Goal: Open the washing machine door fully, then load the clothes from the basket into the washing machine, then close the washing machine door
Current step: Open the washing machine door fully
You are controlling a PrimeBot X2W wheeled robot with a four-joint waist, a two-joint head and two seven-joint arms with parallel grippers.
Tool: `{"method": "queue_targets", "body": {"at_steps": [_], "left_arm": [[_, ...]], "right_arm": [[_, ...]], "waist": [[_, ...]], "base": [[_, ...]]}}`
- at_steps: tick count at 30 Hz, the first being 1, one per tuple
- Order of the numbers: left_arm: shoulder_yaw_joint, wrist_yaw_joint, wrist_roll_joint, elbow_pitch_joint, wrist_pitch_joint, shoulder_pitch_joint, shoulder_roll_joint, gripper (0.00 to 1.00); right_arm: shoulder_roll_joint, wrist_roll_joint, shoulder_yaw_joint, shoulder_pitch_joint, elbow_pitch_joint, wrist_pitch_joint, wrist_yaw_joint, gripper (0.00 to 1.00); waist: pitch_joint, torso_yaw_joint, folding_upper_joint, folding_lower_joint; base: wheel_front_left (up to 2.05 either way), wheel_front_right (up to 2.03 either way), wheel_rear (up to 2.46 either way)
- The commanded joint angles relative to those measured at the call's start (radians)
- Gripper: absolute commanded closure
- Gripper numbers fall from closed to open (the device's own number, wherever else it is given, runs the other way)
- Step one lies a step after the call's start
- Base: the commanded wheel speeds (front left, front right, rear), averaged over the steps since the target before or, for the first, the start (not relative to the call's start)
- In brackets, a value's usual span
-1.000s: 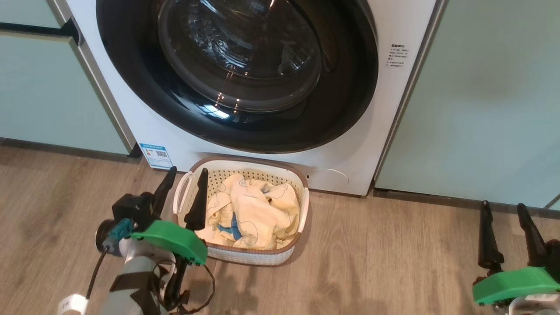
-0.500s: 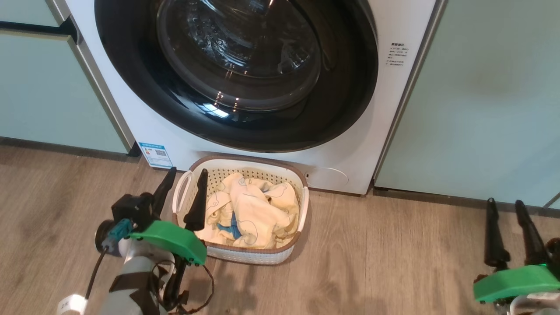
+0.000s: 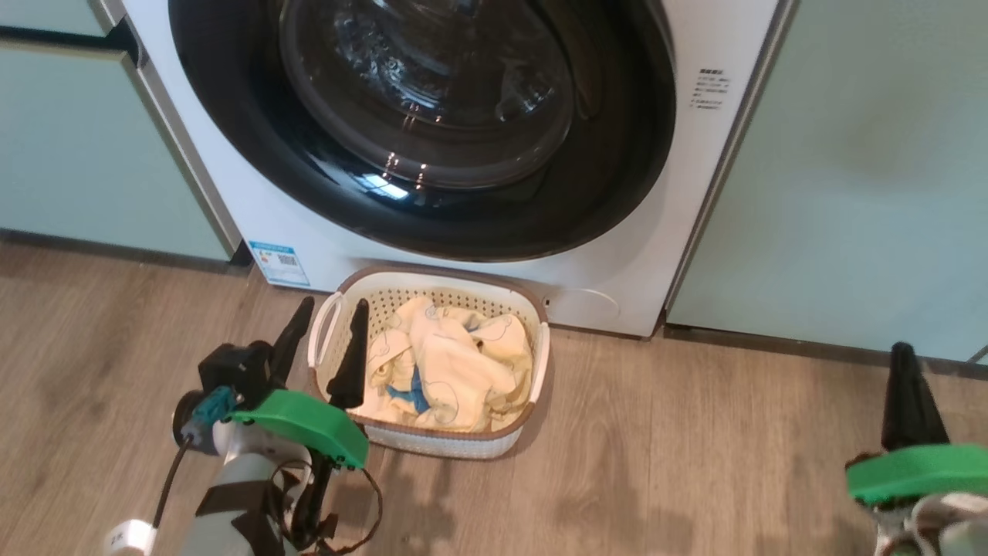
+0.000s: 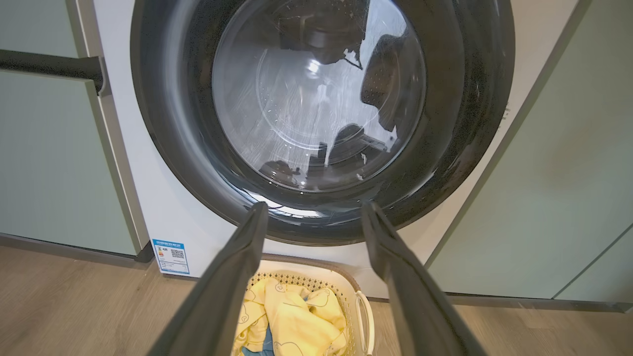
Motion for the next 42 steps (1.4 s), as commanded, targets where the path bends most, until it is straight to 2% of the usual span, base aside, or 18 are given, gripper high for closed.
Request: {"method": "queue_targets", "body": {"at_steps": [1,5,7,14,18,23,31,42], "left_arm": [[0.023,0.007,-0.010,-0.034,-0.006,-0.053,0.019,0.00],[0.010,0.013,-0.017,-0.039,-0.006,-0.060,0.019,0.00],[0.007,0.015,-0.019,-0.041,-0.006,-0.062,0.019,0.00],[-0.010,0.028,-0.034,-0.058,-0.006,-0.086,0.019,0.00],[-0.025,0.037,-0.048,-0.072,-0.006,-0.111,0.019,0.00],[-0.046,0.047,-0.074,-0.084,-0.006,-0.147,0.019,0.00],[-0.075,0.062,-0.098,-0.107,-0.006,-0.185,0.019,0.00],[-0.101,0.078,-0.131,-0.123,-0.006,-0.225,0.019,0.00]], "right_arm": [[-0.020,0.068,0.023,-0.083,0.004,-0.010,0.004,1.00],[-0.066,0.239,0.064,-0.153,0.079,-0.010,0.004,1.00],[-0.080,0.283,0.079,-0.171,0.093,-0.010,0.004,1.00],[-0.193,0.653,0.217,-0.306,0.151,0.001,0.004,1.00],[-0.256,0.840,0.262,-0.388,0.154,0.061,0.004,1.00],[-0.310,1.004,0.288,-0.472,0.154,0.162,0.004,1.00],[-0.342,1.140,0.280,-0.595,0.165,0.313,0.004,1.00],[-0.347,1.160,0.282,-0.742,0.199,0.462,0.004,1.00]], "waist": [[0.014,0.010,0.0000,0.0000],[0.042,0.027,0.0000,0.0000],[0.050,0.031,0.0000,0.0000],[0.117,0.057,0.0000,0.0000],[0.170,0.073,0.0000,0.0000],[0.235,0.100,0.0000,0.0000],[0.320,0.141,0.0000,0.0000],[0.398,0.182,0.0000,0.0000]], "base": [[0.00,0.00,0.00],[0.00,0.00,0.00],[0.00,0.00,0.00],[0.00,0.00,0.00],[0.00,0.00,0.00],[0.00,0.00,0.00],[0.00,0.00,0.00],[0.00,0.00,0.00]]}}
